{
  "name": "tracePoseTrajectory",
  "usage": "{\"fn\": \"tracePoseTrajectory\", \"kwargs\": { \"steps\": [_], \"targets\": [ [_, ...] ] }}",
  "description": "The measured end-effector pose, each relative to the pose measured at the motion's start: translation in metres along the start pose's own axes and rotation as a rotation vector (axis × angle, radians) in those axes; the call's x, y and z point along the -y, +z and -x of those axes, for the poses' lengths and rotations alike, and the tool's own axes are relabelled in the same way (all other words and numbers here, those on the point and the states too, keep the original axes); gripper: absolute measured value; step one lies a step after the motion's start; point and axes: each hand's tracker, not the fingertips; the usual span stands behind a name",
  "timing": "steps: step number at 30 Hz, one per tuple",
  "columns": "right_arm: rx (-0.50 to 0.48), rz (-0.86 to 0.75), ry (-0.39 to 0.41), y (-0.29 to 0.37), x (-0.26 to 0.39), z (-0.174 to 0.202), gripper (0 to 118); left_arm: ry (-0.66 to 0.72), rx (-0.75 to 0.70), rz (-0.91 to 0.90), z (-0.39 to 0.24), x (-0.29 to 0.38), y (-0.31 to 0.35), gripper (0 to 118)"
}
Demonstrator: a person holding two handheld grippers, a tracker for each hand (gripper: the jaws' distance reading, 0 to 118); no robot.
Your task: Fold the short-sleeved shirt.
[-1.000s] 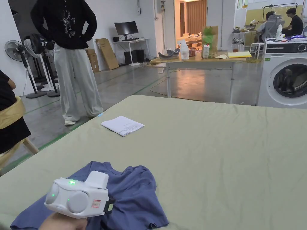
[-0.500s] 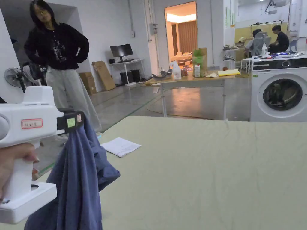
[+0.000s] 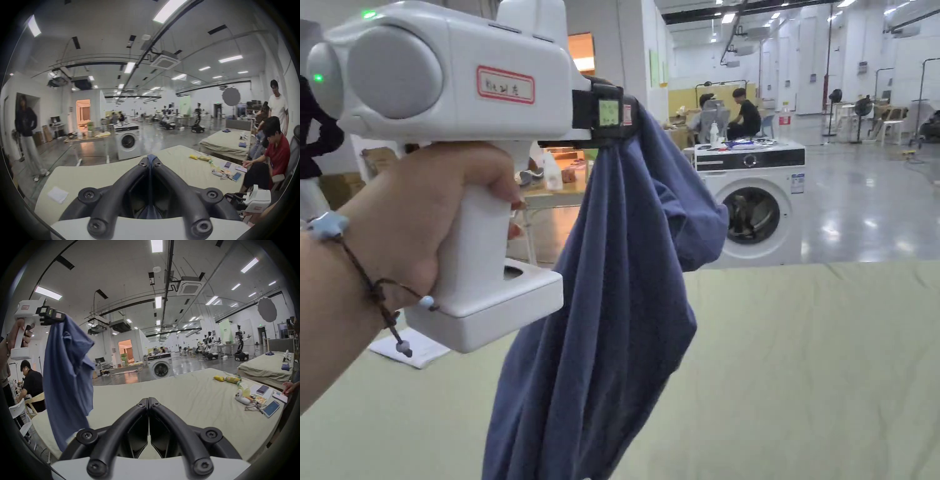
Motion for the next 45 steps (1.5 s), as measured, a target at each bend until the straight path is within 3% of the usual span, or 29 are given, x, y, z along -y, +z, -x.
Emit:
{"fn": "tracePoseTrajectory", "kwargs": {
  "steps": [6,8,9,11,14,16,17,18,19,20,22,27,30,32,33,34,35,37,40,41,45],
  "targets": [
    [0.123,-0.023,0.003,0.018,-0.004,-0.044,0,-0.135,0.129,0.120,-0.060,0.065,-0.110,0],
    [0.170,0.000,0.001,0.020,-0.001,-0.059,0,-0.113,0.097,0.332,-0.075,0.123,-0.143,0],
    [0.188,0.015,-0.007,0.020,0.003,-0.064,0,-0.043,0.067,0.257,-0.079,0.145,-0.155,0],
    [0.218,0.066,-0.032,0.018,0.013,-0.075,0,0.012,0.074,0.415,-0.089,0.216,-0.178,0],
    [0.204,0.154,-0.048,0.012,0.032,-0.080,0,0.025,-0.019,0.597,-0.099,0.308,-0.193,1],
    [0.194,0.203,-0.038,0.006,0.043,-0.080,0,0.141,-0.013,0.667,-0.094,0.346,-0.192,7],
    [0.187,0.221,-0.033,0.004,0.048,-0.078,0,0.198,0.026,0.684,-0.092,0.362,-0.191,12],
    [0.181,0.232,-0.034,0.003,0.052,-0.076,0,0.234,0.031,0.701,-0.093,0.370,-0.187,36],
    [0.173,0.243,-0.036,0.001,0.055,-0.074,0,0.257,0.056,0.703,-0.091,0.375,-0.185,71],
    [0.164,0.253,-0.040,-0.001,0.058,-0.072,0,0.281,0.069,0.687,-0.088,0.375,-0.182,82],
    [0.148,0.269,-0.040,-0.003,0.061,-0.068,0,0.295,0.049,0.671,-0.083,0.362,-0.177,83],
    [0.115,0.254,-0.026,-0.002,0.053,-0.058,0,0.226,0.004,0.454,-0.056,0.291,-0.136,83],
    [0.097,0.201,-0.017,0.000,0.043,-0.052,0,0.070,-0.096,0.241,-0.051,0.255,-0.066,83],
    [0.086,0.151,-0.010,0.001,0.038,-0.047,0,0.007,-0.191,0.037,-0.050,0.252,-0.011,75],
    [0.083,0.131,-0.004,0.002,0.037,-0.044,0,0.000,-0.266,-0.045,-0.051,0.254,0.012,61],
    [0.082,0.101,0.002,0.004,0.037,-0.040,0,0.012,-0.332,-0.124,-0.055,0.261,0.035,25],
    [0.084,0.075,0.006,0.005,0.036,-0.036,0,0.028,-0.392,-0.162,-0.059,0.267,0.054,2],
    [0.099,0.012,0.014,0.010,0.037,-0.029,0,0.039,-0.511,-0.193,-0.066,0.283,0.081,0],
    [0.113,-0.084,0.015,0.022,0.040,-0.020,0,0.125,-0.574,-0.205,-0.077,0.309,0.110,0],
    [0.119,-0.115,0.009,0.027,0.041,-0.017,0,0.103,-0.621,-0.130,-0.081,0.319,0.119,0],
    [0.139,-0.157,0.001,0.041,0.041,-0.012,0,0.128,-0.650,-0.068,-0.078,0.339,0.125,0]
  ]
}}
